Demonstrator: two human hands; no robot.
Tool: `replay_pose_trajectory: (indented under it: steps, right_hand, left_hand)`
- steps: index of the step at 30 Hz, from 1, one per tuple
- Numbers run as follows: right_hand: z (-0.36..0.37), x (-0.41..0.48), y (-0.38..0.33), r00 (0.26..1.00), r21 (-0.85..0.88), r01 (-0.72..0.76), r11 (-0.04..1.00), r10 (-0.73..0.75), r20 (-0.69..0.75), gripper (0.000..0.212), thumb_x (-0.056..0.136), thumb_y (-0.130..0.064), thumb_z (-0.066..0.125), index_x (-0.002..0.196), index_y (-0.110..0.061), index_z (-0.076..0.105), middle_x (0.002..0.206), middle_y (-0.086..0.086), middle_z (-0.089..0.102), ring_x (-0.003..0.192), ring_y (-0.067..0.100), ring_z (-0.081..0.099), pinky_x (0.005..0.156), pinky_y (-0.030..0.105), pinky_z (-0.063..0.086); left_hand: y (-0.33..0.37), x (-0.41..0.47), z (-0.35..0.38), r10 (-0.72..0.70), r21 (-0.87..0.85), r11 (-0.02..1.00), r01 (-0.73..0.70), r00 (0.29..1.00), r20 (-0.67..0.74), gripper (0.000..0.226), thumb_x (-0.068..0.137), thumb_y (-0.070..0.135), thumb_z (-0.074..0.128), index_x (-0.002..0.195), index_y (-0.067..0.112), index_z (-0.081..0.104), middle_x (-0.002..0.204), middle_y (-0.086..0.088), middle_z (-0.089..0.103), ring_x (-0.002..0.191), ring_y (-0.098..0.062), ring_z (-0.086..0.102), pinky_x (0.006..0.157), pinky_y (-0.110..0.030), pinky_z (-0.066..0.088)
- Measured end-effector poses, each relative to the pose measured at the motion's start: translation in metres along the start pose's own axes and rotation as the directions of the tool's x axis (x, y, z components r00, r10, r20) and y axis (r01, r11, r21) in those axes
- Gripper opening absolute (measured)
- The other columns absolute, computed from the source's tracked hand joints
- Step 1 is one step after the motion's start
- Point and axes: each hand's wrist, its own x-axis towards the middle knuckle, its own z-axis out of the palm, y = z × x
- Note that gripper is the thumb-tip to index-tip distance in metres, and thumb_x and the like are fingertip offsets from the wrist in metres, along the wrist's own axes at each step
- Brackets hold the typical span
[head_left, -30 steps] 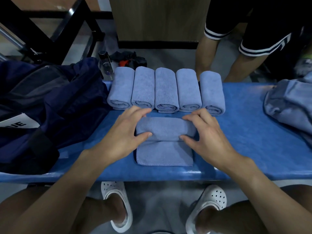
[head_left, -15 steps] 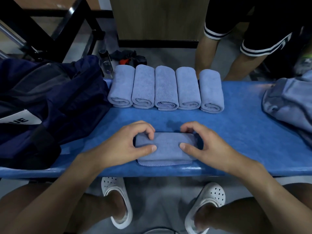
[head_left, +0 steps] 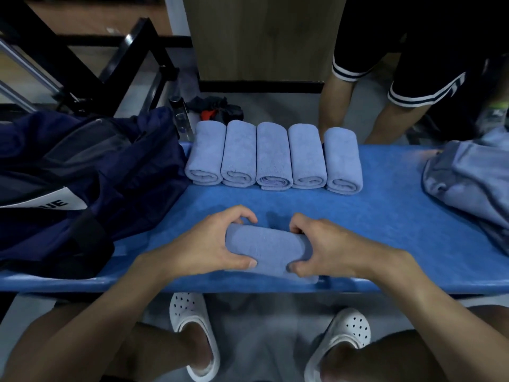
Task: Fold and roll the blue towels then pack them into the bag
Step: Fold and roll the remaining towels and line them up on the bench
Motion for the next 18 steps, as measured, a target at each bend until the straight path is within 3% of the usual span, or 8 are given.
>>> replay_pose_trajectory:
  steps: [2,4,7,9,12,16,18]
  right_hand:
    - [-0.002,0.000,-0.006,0.997,0.115,-0.001,0.993,0.010,-0.073,0.044,0.069,-0.039,0.078,0.091,-0.030,0.042,0.087,-0.011,0.055,0.075,0.003,0.052,0.063,0.020,0.046]
    - [-0.005,0.001,-0.012,0.988,0.320,0.015,0.947,0.035,-0.151,0.040,0.072,-0.031,0.080,0.089,-0.025,0.045,0.083,-0.011,0.054,0.067,-0.001,0.049,0.059,0.015,0.043]
    - [-0.009,0.008,-0.027,0.969,0.583,0.076,0.809,0.078,-0.235,0.038,0.075,-0.020,0.080,0.094,-0.011,0.049,0.085,-0.001,0.058,0.070,0.001,0.051,0.065,0.023,0.047]
    - [-0.009,0.018,-0.041,0.953,0.656,0.093,0.749,0.123,-0.275,0.037,0.076,-0.019,0.079,0.097,-0.008,0.050,0.087,0.003,0.058,0.075,0.007,0.053,0.070,0.031,0.049]
    - [-0.013,0.036,-0.062,0.928,0.765,0.122,0.632,0.201,-0.314,0.035,0.079,-0.022,0.076,0.100,-0.008,0.051,0.086,-0.002,0.058,0.074,0.007,0.054,0.068,0.025,0.047]
    - [-0.020,0.064,-0.076,0.918,0.864,0.111,0.491,0.282,-0.278,0.047,0.073,-0.038,0.076,0.106,-0.012,0.054,0.103,0.007,0.068,0.095,0.020,0.067,0.091,0.045,0.055]
    - [-0.025,0.076,-0.079,0.926,0.860,0.108,0.498,0.265,-0.270,0.045,0.078,-0.044,0.074,0.105,-0.013,0.055,0.105,0.007,0.068,0.097,0.021,0.068,0.088,0.044,0.056]
  left_hand:
    - [0.000,-0.001,-0.007,-0.015,-0.113,0.994,0.008,0.998,-0.058,0.065,0.066,0.029,0.091,0.116,0.047,0.053,0.106,0.018,0.060,0.096,-0.006,0.063,0.083,-0.020,0.052]
    - [0.000,0.000,-0.015,-0.087,-0.353,0.935,0.033,0.987,-0.138,0.071,0.062,0.032,0.090,0.122,0.038,0.054,0.111,0.005,0.068,0.102,-0.013,0.068,0.088,-0.029,0.055]
    - [0.005,0.005,-0.029,-0.195,-0.721,0.692,-0.036,0.952,-0.234,0.066,0.068,0.024,0.087,0.126,0.013,0.057,0.115,-0.010,0.073,0.110,-0.026,0.069,0.097,-0.042,0.054]
    - [0.016,0.008,-0.035,-0.193,-0.827,0.555,-0.091,0.953,-0.235,0.049,0.080,0.018,0.078,0.123,0.002,0.060,0.118,-0.013,0.071,0.113,-0.028,0.067,0.099,-0.041,0.054]
    - [0.030,0.014,-0.042,-0.181,-0.891,0.442,-0.100,0.963,-0.198,0.043,0.084,0.021,0.065,0.122,-0.001,0.059,0.120,-0.016,0.070,0.112,-0.029,0.067,0.098,-0.041,0.054]
    - [0.034,0.031,-0.059,-0.246,-0.857,0.506,-0.098,0.936,-0.252,0.035,0.093,0.020,0.064,0.122,0.002,0.055,0.115,-0.017,0.072,0.106,-0.033,0.070,0.092,-0.045,0.057]
    - [0.033,0.044,-0.072,-0.322,-0.806,0.585,-0.084,0.889,-0.326,0.037,0.095,0.023,0.066,0.122,0.002,0.054,0.113,-0.018,0.072,0.098,-0.034,0.072,0.086,-0.051,0.059]
